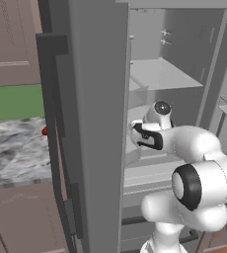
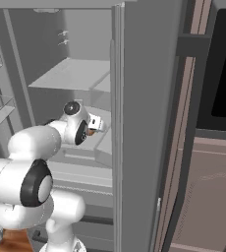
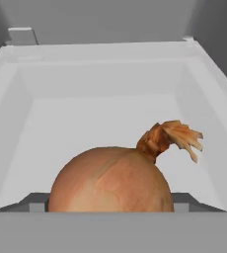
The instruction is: Place the beer on the top shelf of the fridge to keep it out of children's reach, and place the onion and bell pepper on lower shelves for easy access.
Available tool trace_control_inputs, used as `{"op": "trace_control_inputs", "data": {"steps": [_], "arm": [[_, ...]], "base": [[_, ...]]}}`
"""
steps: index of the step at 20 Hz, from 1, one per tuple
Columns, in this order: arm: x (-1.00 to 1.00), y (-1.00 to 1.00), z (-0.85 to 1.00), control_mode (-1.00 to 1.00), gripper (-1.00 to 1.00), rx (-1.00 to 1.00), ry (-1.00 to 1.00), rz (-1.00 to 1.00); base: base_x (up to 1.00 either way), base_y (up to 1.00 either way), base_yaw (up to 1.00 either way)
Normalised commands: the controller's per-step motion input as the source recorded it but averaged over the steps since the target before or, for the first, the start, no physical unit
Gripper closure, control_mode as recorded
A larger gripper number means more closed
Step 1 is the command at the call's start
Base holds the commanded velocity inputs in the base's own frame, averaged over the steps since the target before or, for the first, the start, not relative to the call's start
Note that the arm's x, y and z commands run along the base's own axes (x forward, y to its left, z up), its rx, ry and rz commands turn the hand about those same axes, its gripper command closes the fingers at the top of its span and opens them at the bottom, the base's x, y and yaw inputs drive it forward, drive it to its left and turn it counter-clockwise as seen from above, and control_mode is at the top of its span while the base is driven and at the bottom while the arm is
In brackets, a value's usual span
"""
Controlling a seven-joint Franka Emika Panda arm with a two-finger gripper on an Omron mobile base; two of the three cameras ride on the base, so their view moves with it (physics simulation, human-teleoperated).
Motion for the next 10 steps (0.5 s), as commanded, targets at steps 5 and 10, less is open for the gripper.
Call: {"op": "trace_control_inputs", "data": {"steps": [5, 10], "arm": [[0.62, 0.0, -0.4, -1.0, 1.0, 0.0, 0.08, 0.0], [0.57, 0.0, -0.47, -1.0, 1.0, 0.0, 0.01, 0.0]], "base": [[0.0, 0.0, 0.0], [0.0, 0.0, 0.0]]}}
